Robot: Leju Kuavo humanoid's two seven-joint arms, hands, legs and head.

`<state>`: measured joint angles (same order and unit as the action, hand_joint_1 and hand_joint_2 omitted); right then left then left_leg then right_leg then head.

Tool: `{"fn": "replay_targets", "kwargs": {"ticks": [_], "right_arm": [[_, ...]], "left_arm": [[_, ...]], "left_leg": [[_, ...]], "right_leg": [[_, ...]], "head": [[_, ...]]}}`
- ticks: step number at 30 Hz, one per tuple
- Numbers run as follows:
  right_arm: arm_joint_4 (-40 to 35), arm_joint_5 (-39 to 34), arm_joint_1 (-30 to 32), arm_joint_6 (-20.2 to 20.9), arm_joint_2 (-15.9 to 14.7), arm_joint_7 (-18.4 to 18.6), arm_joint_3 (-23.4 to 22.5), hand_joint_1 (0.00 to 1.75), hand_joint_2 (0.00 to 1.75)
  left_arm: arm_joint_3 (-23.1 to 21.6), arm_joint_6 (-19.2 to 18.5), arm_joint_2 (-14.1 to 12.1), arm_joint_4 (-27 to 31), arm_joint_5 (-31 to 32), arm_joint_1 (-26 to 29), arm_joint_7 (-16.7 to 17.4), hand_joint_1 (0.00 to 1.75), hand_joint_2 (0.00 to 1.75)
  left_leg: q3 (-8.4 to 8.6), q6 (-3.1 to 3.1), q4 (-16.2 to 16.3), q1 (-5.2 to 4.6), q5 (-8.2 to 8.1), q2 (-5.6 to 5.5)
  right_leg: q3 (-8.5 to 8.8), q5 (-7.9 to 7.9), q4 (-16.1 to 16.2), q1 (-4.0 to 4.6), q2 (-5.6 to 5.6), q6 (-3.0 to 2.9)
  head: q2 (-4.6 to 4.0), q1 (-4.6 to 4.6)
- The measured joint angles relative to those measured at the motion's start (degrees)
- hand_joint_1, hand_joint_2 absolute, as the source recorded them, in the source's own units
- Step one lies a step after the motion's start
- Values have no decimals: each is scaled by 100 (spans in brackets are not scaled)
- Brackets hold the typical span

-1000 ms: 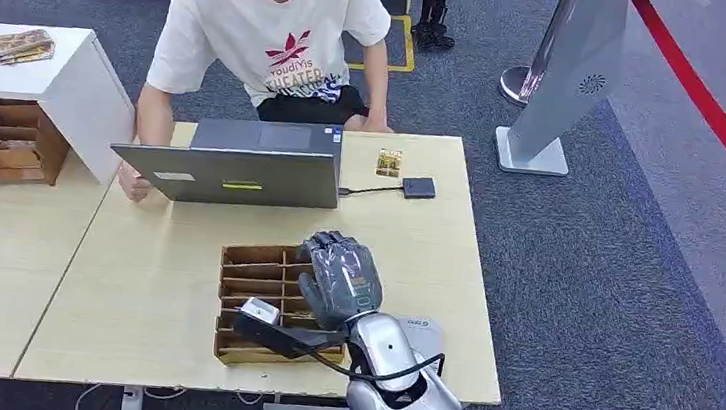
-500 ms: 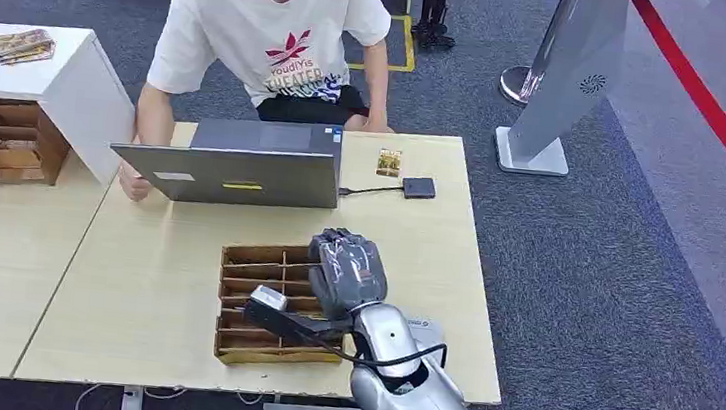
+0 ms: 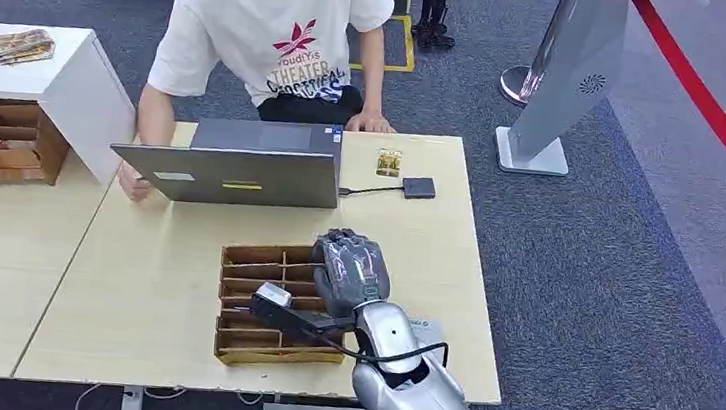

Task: Pass the card to the sensor for recognition and then transmit it.

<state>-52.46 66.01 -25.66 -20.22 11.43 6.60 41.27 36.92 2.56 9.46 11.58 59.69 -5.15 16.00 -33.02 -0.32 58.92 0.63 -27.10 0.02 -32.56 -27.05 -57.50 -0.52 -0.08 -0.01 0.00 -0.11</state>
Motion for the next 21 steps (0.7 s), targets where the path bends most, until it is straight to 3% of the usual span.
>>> {"fn": "replay_targets", "kwargs": {"ticks": [10, 21], "right_arm": [[100, -2, -34, 4, 52, 0, -41, 87, 175], [225, -44, -98, 20, 230, -35, -94, 94, 175]], "left_arm": [[0, 2, 0, 0, 15, -4, 0, 0, 0], [0, 4, 9, 0, 48, -21, 13, 0, 0]], "left_leg": [[0, 0, 0, 0, 0, 0], [1, 0, 0, 0, 0, 0]], "right_leg": [[0, 0, 0, 0, 0, 0], [0, 0, 0, 0, 0, 0]], "head": [[0, 0], [0, 2]]}}
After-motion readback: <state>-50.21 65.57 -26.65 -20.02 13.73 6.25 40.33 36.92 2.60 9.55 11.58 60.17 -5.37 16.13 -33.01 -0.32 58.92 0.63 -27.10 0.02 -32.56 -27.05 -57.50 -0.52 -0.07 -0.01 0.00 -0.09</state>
